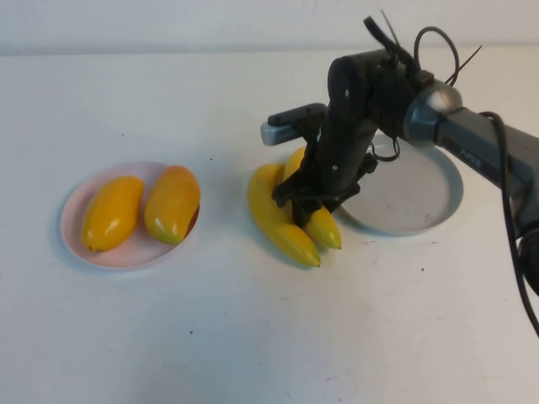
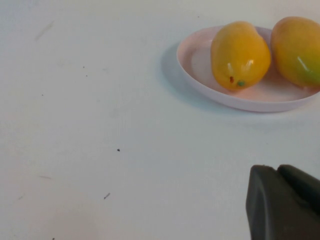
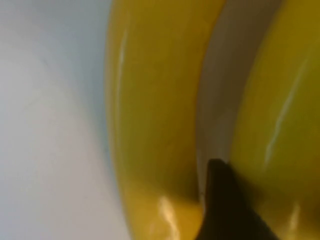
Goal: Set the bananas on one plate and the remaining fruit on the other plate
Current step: Put another type of fruit in the right plate
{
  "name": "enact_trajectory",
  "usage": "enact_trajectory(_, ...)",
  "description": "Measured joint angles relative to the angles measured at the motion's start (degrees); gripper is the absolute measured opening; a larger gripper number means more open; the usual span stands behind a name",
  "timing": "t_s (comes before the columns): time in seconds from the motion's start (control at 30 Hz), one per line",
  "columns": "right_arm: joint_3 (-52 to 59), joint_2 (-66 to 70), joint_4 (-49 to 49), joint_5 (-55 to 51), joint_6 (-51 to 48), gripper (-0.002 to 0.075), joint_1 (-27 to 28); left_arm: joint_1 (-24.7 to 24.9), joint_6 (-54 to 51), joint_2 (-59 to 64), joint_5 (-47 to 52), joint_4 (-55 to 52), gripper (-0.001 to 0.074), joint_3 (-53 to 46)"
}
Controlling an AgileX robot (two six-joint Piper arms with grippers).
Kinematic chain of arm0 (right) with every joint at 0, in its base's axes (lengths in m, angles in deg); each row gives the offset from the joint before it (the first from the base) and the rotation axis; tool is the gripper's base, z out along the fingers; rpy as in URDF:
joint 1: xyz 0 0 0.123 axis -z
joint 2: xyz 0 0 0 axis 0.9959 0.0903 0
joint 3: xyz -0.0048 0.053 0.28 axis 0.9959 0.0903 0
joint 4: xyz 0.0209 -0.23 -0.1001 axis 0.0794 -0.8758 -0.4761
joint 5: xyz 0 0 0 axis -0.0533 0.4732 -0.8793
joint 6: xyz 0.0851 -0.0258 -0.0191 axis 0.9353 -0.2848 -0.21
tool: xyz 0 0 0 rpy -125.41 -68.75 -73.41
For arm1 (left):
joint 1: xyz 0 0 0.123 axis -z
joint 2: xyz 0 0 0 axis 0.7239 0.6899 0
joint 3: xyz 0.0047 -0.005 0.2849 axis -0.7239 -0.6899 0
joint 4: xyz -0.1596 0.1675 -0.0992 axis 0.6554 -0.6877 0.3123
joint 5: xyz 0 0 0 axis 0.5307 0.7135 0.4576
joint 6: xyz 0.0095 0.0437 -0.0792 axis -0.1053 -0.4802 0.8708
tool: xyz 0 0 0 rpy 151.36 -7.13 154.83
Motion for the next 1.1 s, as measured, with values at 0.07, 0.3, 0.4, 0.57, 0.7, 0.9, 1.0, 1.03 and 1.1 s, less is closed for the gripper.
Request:
enact_trajectory(0.07,0.0,-1.64,0.0,0.35,0.3,0.0308,0.0,0.0,0.0,0.0,0.0,0.0,-0.0004,0.0)
enact_trajectory(0.3,2.6,-12.73,-5.43,0.85,7.88,0.0308,2.71,0.0,0.0,0.0,0.0,0.0,-0.0004,0.0)
enact_trajectory(0.4,7.24,-16.29,-7.25,1.4,10.99,0.0308,6.53,0.0,0.0,0.0,0.0,0.0,-0.0004,0.0)
enact_trajectory(0.57,14.49,-16.94,-7.68,3.74,12.05,0.0308,12.0,0.0,0.0,0.0,0.0,0.0,-0.0004,0.0)
enact_trajectory(0.7,17.3,-16.4,-6.77,6.77,12.05,0.0308,13.01,0.0,0.0,0.0,0.0,0.0,-0.0004,0.0)
enact_trajectory(0.9,17.74,-13.4,-4.68,9.11,12.05,0.0307,13.07,0.0,0.0,0.0,0.0,0.0,-0.0004,0.0)
enact_trajectory(1.0,17.74,-12.61,-4.58,9.2,12.05,0.0308,13.07,0.0,0.0,0.0,0.0,0.0,-0.0004,0.0)
enact_trajectory(1.03,17.74,-12.61,-4.58,9.25,12.05,0.0311,13.07,0.0,0.0,0.0,0.0,0.0,-0.0004,0.0)
enact_trajectory(1.1,17.82,-12.61,-4.47,9.25,12.05,0.0332,13.07,0.0,0.0,0.0,0.0,0.0,-0.0004,0.0)
